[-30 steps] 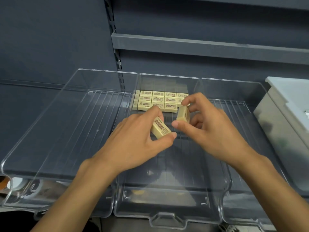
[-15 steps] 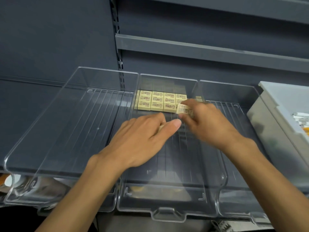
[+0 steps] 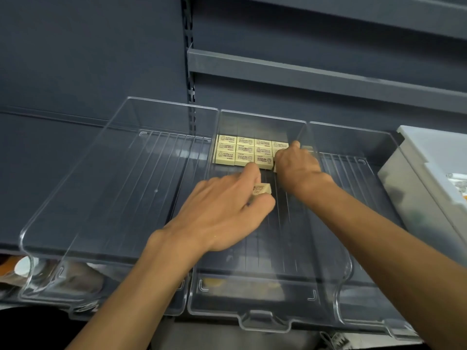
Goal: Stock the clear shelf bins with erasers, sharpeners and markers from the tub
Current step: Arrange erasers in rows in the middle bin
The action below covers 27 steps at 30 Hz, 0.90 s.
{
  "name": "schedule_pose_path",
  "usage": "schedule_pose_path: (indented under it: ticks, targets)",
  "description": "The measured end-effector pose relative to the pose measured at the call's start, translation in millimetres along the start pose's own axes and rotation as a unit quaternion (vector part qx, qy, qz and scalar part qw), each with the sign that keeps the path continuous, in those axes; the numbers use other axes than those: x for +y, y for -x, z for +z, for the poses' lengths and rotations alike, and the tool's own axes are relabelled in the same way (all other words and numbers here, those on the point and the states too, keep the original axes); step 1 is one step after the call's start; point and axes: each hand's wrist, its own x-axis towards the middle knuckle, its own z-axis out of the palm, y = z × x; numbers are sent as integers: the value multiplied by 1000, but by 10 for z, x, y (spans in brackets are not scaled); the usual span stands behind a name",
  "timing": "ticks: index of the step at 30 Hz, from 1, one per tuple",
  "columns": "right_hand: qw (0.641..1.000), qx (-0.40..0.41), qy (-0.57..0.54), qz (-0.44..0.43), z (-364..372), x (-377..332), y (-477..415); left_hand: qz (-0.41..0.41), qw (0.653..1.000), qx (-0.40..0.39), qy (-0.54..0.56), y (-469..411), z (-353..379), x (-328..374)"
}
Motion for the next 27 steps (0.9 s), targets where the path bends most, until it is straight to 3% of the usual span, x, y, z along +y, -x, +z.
schedule_pose_path:
  ticks: [7,16,21,23,25,27]
  targets:
    - [991,61,-118,10,88,13,14,-5,1000,-21,-22,-13,-8,33]
    - [986,-114,-108,-62,154,39,255,-6,998,-23,-59,-39,15,35]
    - [961,31,-195,-194,66,201,586,-2,999,-9,-40,-4,-2,11]
    - [954,66,-214,-198,53,278,739,2,999,-13,-40,3,-5,-2]
    - [965,59,-193,-166,49,310,781,6,999,-15,-51,-4,15,-10]
    - [979,-13,-165,-119,3,249,727,10,997,-20,-77,-14,28,-13]
